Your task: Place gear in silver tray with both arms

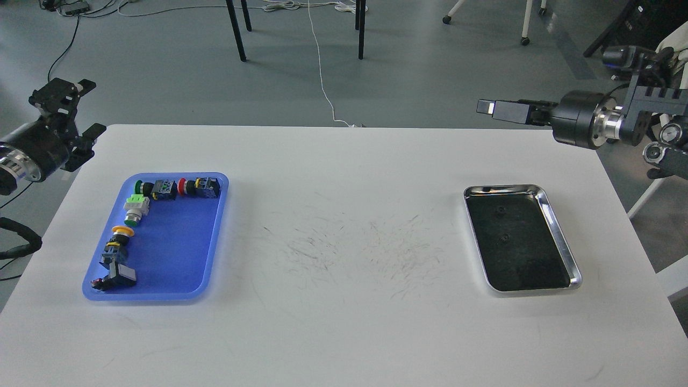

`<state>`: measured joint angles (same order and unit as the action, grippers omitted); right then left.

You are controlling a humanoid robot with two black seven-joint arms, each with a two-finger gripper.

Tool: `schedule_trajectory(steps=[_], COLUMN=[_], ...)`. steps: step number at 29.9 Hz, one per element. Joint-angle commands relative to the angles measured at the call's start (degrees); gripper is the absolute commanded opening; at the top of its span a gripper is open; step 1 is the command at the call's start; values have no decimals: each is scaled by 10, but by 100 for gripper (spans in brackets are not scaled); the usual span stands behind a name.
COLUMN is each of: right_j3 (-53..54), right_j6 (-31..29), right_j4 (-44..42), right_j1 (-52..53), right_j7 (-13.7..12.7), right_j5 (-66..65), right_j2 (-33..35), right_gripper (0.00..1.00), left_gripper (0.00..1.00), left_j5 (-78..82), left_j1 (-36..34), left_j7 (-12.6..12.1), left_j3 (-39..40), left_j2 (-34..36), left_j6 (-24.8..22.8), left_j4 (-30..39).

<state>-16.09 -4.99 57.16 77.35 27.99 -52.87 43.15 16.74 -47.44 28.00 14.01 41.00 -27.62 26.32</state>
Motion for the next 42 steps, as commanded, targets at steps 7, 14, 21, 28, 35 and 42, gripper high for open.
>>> schedule_trajectory(steps=[7, 14, 21, 28, 35, 42], right_j3=[82, 107, 137, 191, 247, 266], right_j6=[77, 138, 168, 182, 184, 180], right_j4=[-5, -4, 3, -1, -4, -13], right_j1=[-75, -112, -120, -145, -174, -178], right_j7=[0, 0, 0, 0, 0, -5], right_j5=[179, 351, 442, 487, 495, 550], right_j2=[0, -18, -33, -53, -64, -68], right_gripper=[90, 94, 95, 95, 95, 95], left_gripper=[98, 98, 98, 98, 98, 98], left_j5=[-16, -51, -63, -66, -67, -70], left_j1=[2, -3, -7, -11, -16, -38], left_j7=[0, 0, 0, 0, 0, 0], left_j3=[15, 46, 58, 62, 66, 63], left_j2=[-7, -7, -8, -16, -17, -31], left_j6=[13, 12, 12, 18, 21, 52], left_j4=[0, 0, 28, 39, 84, 92])
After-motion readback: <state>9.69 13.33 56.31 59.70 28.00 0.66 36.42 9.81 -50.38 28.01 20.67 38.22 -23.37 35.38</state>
